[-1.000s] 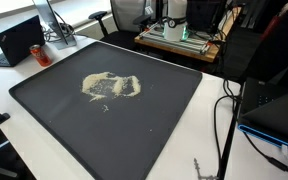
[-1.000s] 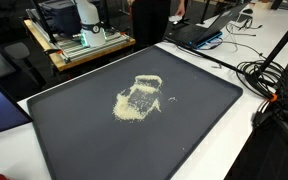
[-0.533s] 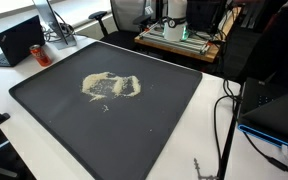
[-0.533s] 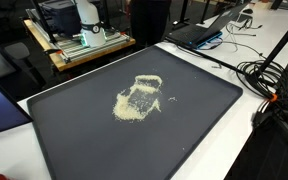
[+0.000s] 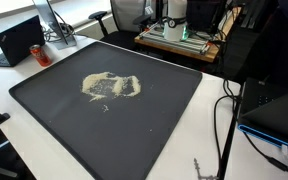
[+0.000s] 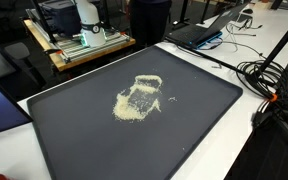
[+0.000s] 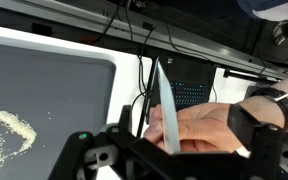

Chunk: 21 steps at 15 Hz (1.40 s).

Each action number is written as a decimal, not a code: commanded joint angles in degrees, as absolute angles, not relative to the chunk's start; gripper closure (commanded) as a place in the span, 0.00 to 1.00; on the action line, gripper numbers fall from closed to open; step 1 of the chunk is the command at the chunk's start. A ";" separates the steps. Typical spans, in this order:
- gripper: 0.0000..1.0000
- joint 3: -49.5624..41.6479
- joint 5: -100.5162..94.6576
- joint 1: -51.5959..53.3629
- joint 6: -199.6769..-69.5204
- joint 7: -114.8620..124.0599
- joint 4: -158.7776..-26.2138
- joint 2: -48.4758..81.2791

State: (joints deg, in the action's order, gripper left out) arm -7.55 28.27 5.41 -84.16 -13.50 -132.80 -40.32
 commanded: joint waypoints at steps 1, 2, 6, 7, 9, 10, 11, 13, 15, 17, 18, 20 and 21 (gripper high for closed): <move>0.32 -8.29 31.71 4.25 -83.49 -15.83 -133.90 -39.74; 0.38 -8.35 31.98 4.12 -83.55 -16.11 -134.14 -39.58; 0.66 -8.17 32.63 3.88 -83.62 -16.91 -134.35 -39.11; 0.74 -8.14 32.77 3.82 -83.64 -17.05 -134.41 -39.05; 0.88 -8.09 32.98 3.76 -83.55 -17.22 -134.54 -39.00; 0.95 -8.08 33.04 3.74 -83.57 -17.30 -134.60 -39.00; 0.99 -8.08 33.05 3.72 -83.55 -17.39 -134.63 -38.97; 1.00 -8.12 33.14 3.66 -83.56 -17.47 -134.71 -38.90; 0.99 -8.16 33.14 3.59 -83.56 -17.58 -134.79 -38.83; 0.99 -8.17 33.09 3.55 -83.56 -17.69 -134.87 -38.81; 0.99 -8.21 33.11 3.55 -83.50 -17.73 -134.91 -38.77; 0.95 -8.29 33.15 3.56 -83.50 -17.90 -134.95 -38.70; 0.71 -8.36 33.18 3.56 -83.46 -17.97 -134.93 -38.64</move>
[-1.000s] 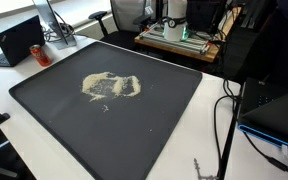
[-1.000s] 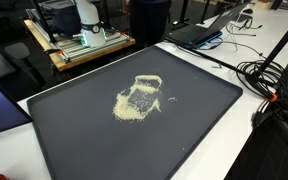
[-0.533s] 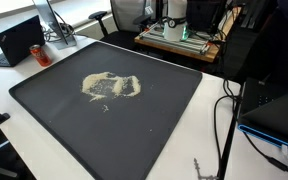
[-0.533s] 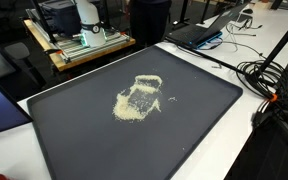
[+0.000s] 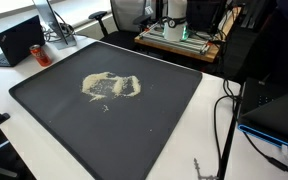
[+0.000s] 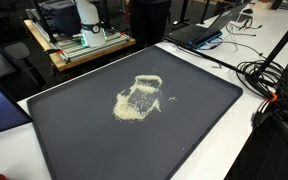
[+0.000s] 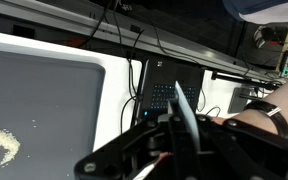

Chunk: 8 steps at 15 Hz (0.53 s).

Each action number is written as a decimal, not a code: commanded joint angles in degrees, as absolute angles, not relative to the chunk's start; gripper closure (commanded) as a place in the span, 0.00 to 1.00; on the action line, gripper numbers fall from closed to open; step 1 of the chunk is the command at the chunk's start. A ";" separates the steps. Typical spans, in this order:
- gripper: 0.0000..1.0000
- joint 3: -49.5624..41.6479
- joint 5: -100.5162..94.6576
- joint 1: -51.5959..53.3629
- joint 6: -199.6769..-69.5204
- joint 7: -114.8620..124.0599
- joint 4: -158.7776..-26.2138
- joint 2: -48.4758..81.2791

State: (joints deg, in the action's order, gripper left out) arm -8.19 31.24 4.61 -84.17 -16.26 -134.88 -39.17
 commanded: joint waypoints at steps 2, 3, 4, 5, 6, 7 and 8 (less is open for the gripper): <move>0.67 -8.39 33.14 3.52 -83.49 -18.08 -134.98 -38.55; 0.59 -8.39 33.12 3.51 -83.48 -18.14 -135.01 -38.50; 0.53 -8.39 33.12 3.49 -83.48 -18.18 -135.03 -38.45; 0.47 -8.41 33.12 3.47 -83.48 -18.23 -135.04 -38.37; 0.39 -8.42 33.10 3.43 -83.47 -18.26 -135.04 -38.30; 0.38 -8.44 33.09 3.38 -83.47 -18.26 -135.07 -38.24; 0.38 -8.45 33.10 3.33 -83.48 -18.25 -135.09 -38.19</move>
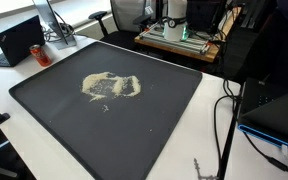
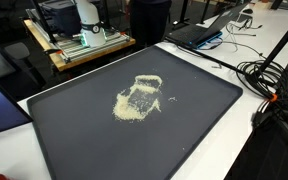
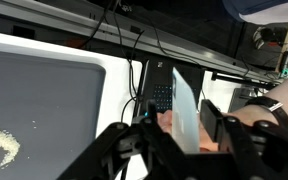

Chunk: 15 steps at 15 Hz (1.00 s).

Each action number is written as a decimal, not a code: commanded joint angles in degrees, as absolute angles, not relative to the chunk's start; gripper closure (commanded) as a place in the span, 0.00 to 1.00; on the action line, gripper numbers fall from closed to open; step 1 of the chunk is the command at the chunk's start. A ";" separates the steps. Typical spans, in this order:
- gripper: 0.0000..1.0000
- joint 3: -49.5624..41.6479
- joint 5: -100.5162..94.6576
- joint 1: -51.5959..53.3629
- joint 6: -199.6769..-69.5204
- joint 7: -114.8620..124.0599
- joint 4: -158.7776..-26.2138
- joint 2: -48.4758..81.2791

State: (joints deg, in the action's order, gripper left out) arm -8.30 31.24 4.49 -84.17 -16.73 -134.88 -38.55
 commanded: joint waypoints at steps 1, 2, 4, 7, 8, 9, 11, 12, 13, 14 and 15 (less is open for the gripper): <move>0.41 -8.45 33.11 3.29 -83.49 -18.24 -135.11 -38.17; 0.57 -8.43 33.12 3.26 -83.50 -18.27 -135.13 -38.18; 0.70 -8.36 33.06 3.16 -83.58 -18.26 -135.16 -38.20; 0.92 -8.35 33.07 3.05 -83.61 -18.25 -135.15 -38.19; 0.98 -8.36 33.07 3.02 -83.59 -18.23 -135.14 -38.19; 1.00 -8.36 33.06 2.99 -83.60 -18.23 -135.15 -38.19; 1.00 -8.34 33.08 2.97 -83.60 -18.26 -135.13 -38.17; 1.00 -8.34 33.07 2.96 -83.62 -18.28 -135.10 -38.17; 0.99 -8.36 33.08 2.95 -83.62 -18.30 -135.10 -38.15; 0.99 -8.36 33.07 2.94 -83.63 -18.35 -135.12 -38.15; 0.99 -8.33 33.08 2.93 -83.69 -18.37 -135.15 -38.19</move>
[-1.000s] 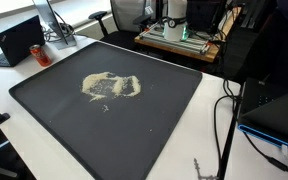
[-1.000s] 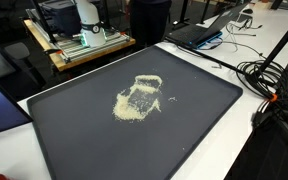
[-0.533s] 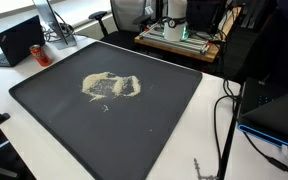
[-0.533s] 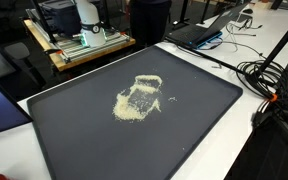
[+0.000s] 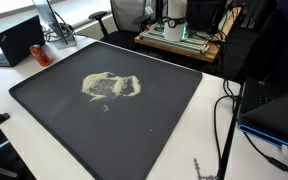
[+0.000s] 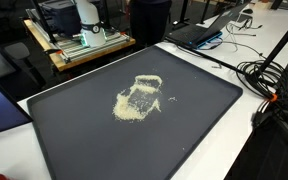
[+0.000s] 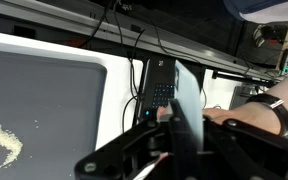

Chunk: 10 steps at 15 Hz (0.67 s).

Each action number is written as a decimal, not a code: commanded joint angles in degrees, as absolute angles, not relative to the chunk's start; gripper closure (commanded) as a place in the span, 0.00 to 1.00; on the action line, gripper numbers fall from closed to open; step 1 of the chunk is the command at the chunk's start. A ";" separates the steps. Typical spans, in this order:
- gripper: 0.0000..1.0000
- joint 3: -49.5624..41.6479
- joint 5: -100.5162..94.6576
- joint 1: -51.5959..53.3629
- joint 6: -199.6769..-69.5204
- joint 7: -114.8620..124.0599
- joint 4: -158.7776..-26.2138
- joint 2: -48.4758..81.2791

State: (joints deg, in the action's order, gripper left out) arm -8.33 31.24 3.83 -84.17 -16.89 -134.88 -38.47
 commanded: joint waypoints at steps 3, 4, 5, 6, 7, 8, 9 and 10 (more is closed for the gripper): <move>0.99 -6.91 30.63 2.42 -86.95 -19.24 -135.63 -38.13; 0.99 -6.03 29.02 2.25 -89.18 -19.58 -135.81 -37.85; 0.99 -4.85 27.26 2.26 -91.56 -19.40 -135.86 -37.22; 0.99 -3.29 24.80 2.58 -94.87 -19.96 -136.01 -36.59; 0.99 -2.21 22.96 2.99 -97.93 -19.90 -136.26 -35.83; 0.99 -0.74 21.10 3.80 -100.73 -19.73 -136.38 -34.80; 0.99 0.68 19.08 4.42 -103.50 -19.53 -136.79 -34.00; 0.99 2.24 17.05 5.13 -105.82 -19.05 -136.80 -32.67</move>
